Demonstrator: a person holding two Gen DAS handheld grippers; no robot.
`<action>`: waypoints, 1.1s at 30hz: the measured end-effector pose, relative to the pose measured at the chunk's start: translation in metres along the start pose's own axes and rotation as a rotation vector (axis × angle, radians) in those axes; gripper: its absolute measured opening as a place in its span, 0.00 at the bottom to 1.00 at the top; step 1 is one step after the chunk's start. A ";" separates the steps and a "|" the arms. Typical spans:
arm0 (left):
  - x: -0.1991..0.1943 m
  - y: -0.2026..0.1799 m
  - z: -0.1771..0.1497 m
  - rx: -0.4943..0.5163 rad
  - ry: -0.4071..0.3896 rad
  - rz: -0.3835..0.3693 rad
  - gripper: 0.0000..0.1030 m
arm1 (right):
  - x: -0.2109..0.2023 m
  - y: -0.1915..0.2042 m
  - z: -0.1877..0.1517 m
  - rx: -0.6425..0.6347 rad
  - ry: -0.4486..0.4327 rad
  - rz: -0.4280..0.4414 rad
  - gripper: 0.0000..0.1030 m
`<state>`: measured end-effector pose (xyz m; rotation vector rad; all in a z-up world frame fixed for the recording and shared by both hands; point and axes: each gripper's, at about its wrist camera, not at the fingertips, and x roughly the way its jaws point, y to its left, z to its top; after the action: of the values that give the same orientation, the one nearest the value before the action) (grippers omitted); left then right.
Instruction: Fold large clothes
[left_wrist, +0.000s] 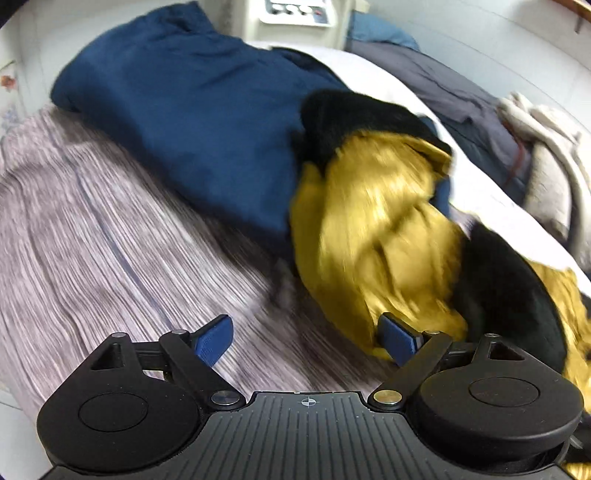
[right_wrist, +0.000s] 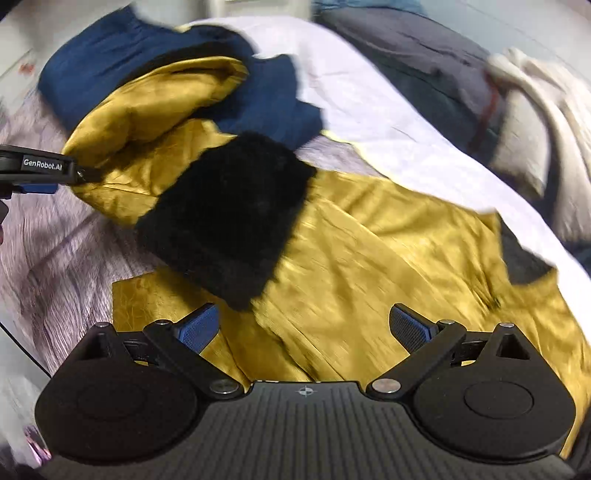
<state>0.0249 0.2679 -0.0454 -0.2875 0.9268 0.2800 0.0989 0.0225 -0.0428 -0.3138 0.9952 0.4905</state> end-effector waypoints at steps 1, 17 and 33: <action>-0.004 -0.005 -0.007 0.010 0.007 -0.005 1.00 | 0.006 0.007 0.003 -0.041 0.005 0.000 0.96; -0.014 -0.085 -0.088 0.258 0.184 -0.196 1.00 | -0.039 -0.029 -0.009 0.015 -0.212 -0.129 0.22; -0.016 -0.110 -0.101 0.248 0.207 -0.199 1.00 | -0.211 -0.281 -0.164 0.656 -0.184 -0.782 0.15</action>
<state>-0.0199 0.1273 -0.0761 -0.1797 1.1162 -0.0497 0.0346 -0.3446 0.0623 -0.0440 0.7279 -0.5097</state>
